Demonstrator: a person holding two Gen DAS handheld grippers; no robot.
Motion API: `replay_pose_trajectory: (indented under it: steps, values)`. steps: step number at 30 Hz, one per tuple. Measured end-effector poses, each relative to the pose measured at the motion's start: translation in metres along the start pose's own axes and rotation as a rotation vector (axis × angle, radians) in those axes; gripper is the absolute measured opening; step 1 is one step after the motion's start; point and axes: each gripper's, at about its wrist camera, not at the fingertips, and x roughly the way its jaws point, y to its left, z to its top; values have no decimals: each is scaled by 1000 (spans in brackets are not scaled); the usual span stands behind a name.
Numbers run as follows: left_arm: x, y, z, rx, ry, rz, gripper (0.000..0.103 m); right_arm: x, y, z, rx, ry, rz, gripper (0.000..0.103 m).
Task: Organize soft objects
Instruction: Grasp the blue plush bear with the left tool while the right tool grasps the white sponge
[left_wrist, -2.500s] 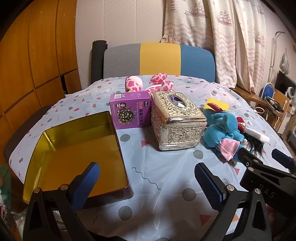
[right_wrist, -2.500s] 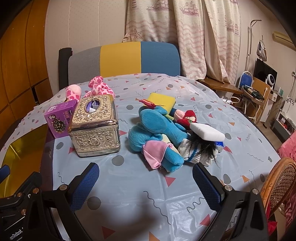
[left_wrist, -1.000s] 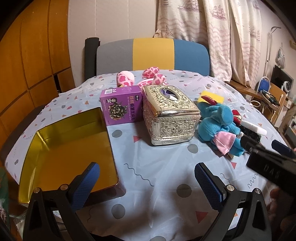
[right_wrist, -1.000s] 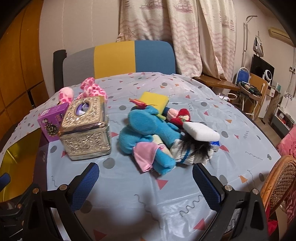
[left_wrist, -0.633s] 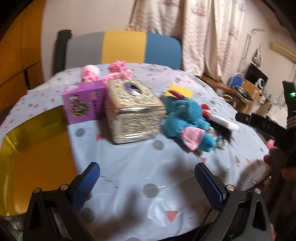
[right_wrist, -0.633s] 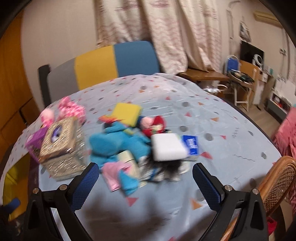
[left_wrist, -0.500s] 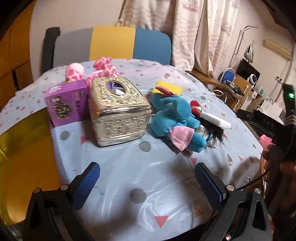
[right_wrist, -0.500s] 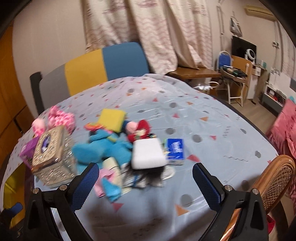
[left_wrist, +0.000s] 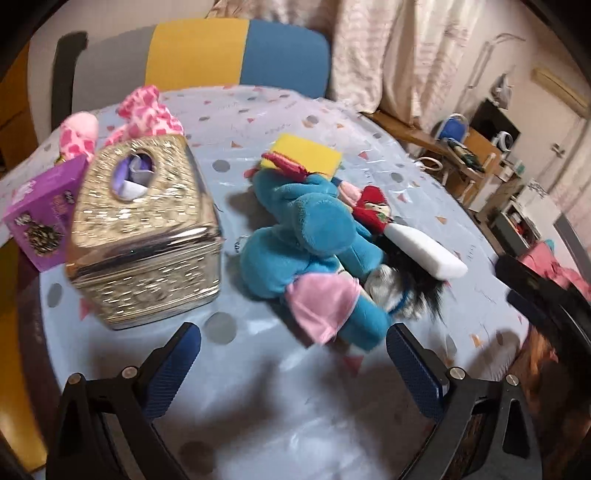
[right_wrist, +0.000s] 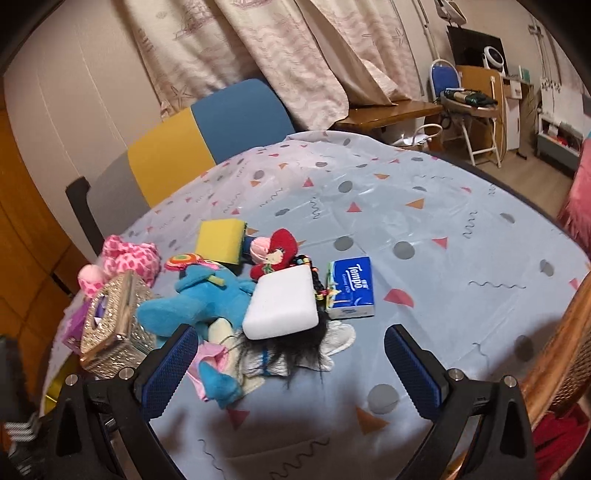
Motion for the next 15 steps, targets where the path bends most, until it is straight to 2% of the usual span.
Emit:
replay_pose_trajectory:
  steps: [2, 5, 11, 15]
  values:
    - [14, -4, 7, -20, 17, -6, 92, -1, -4, 0, 22, -8, 30, 103]
    - [36, -13, 17, -59, 26, 10, 92, -2, -12, 1, 67, -14, 77, 103]
    - [72, -16, 21, -117, 33, 115, 92, -2, -20, 0, 117, -20, 124, 103]
    - [77, -13, 15, -74, 31, 103, 55, -1, -20, 0, 122, -12, 133, 103]
